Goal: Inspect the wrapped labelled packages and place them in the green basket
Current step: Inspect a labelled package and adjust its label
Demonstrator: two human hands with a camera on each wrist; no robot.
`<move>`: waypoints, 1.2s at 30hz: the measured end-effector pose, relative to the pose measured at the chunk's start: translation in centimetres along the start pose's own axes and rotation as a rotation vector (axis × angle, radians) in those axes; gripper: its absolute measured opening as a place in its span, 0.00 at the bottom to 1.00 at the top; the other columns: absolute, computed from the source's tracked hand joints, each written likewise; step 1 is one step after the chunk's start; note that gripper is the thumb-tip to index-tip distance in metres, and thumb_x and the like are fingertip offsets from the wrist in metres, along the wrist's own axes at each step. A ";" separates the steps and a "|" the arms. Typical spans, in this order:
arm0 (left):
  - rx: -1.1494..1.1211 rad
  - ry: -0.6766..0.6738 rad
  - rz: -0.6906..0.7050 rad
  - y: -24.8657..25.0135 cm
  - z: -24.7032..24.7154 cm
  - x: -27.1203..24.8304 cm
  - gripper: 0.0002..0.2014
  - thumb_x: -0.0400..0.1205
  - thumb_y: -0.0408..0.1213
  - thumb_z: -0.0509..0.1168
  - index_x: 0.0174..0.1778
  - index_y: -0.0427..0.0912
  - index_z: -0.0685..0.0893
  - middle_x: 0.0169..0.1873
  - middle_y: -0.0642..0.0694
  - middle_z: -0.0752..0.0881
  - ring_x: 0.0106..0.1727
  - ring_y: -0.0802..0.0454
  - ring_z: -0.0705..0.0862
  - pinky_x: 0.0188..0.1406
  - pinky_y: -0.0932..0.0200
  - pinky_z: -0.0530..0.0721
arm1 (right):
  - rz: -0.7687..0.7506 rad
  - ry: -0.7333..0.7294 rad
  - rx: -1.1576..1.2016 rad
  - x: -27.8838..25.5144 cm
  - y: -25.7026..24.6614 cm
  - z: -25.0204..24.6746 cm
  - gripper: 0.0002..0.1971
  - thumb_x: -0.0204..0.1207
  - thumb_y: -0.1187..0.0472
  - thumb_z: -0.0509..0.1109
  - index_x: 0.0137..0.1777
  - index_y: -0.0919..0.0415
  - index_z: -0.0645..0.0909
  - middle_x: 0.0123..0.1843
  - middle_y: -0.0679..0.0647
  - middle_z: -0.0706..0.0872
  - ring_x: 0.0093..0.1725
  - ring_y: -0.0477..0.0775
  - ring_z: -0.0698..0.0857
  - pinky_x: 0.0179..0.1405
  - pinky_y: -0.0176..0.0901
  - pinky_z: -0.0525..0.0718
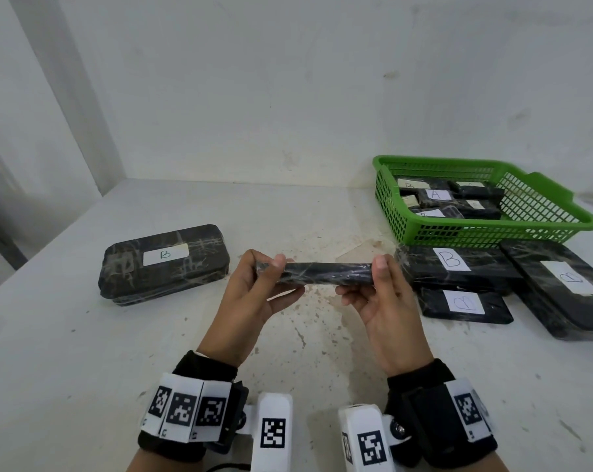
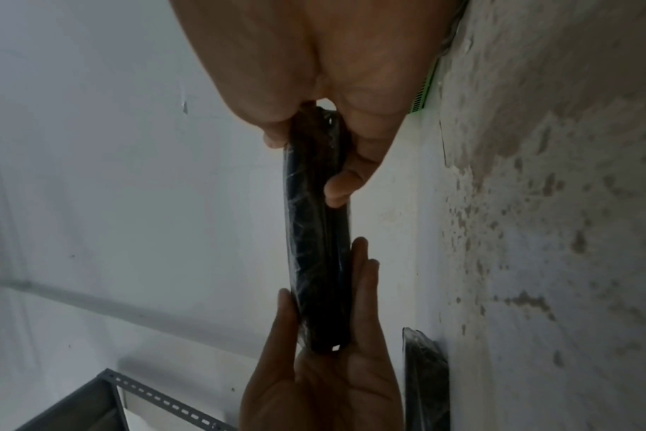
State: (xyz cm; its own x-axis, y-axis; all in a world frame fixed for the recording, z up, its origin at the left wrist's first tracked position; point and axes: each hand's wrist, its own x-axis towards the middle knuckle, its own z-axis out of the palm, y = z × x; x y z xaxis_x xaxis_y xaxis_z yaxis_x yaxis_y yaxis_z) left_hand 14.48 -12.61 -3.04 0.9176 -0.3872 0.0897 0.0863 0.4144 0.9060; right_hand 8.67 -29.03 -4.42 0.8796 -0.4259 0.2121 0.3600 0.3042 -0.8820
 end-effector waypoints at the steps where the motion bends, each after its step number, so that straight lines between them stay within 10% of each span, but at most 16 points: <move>1: 0.022 0.012 0.002 0.0 0.0 0.1 0.11 0.77 0.41 0.64 0.40 0.39 0.70 0.48 0.36 0.88 0.51 0.43 0.91 0.57 0.46 0.89 | 0.005 -0.002 -0.011 0.0 0.0 0.0 0.15 0.79 0.49 0.60 0.43 0.62 0.72 0.39 0.59 0.86 0.37 0.53 0.86 0.35 0.39 0.85; 7: 0.048 0.053 -0.003 -0.1 -0.1 0.0 0.09 0.84 0.34 0.61 0.40 0.38 0.69 0.45 0.36 0.88 0.49 0.46 0.92 0.55 0.47 0.90 | 0.050 -0.074 0.046 0.0 0.3 -0.1 0.29 0.69 0.35 0.73 0.49 0.63 0.74 0.42 0.59 0.87 0.39 0.53 0.87 0.38 0.41 0.86; 13: 0.098 0.071 -0.012 0.2 0.2 -0.3 0.19 0.68 0.43 0.74 0.40 0.39 0.70 0.53 0.21 0.84 0.56 0.35 0.89 0.53 0.49 0.90 | -0.003 -0.044 -0.034 -0.1 0.3 -0.1 0.18 0.73 0.47 0.70 0.42 0.63 0.71 0.38 0.61 0.82 0.35 0.51 0.84 0.33 0.38 0.83; 32: 0.126 0.107 -0.007 -0.5 0.4 -0.2 0.19 0.66 0.36 0.76 0.42 0.38 0.70 0.46 0.29 0.87 0.49 0.38 0.90 0.48 0.51 0.91 | 0.019 -0.011 -0.166 -0.2 0.7 0.0 0.17 0.66 0.49 0.84 0.32 0.48 0.75 0.33 0.54 0.83 0.32 0.52 0.81 0.32 0.43 0.80; 36: 0.190 0.093 -0.022 -0.4 0.6 -0.4 0.28 0.65 0.39 0.86 0.42 0.38 0.71 0.51 0.26 0.87 0.53 0.31 0.89 0.54 0.44 0.91 | -0.035 0.020 -0.227 -0.5 0.3 0.1 0.23 0.62 0.52 0.83 0.39 0.61 0.71 0.29 0.53 0.81 0.29 0.53 0.78 0.32 0.44 0.79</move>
State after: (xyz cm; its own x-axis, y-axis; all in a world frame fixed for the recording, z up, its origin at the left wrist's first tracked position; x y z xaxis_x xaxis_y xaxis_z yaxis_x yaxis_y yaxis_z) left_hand 13.79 -13.12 -3.22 0.9489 -0.3131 0.0389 0.0397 0.2409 0.9697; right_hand 8.38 -28.60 -4.73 0.8607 -0.4503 0.2376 0.3089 0.0909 -0.9467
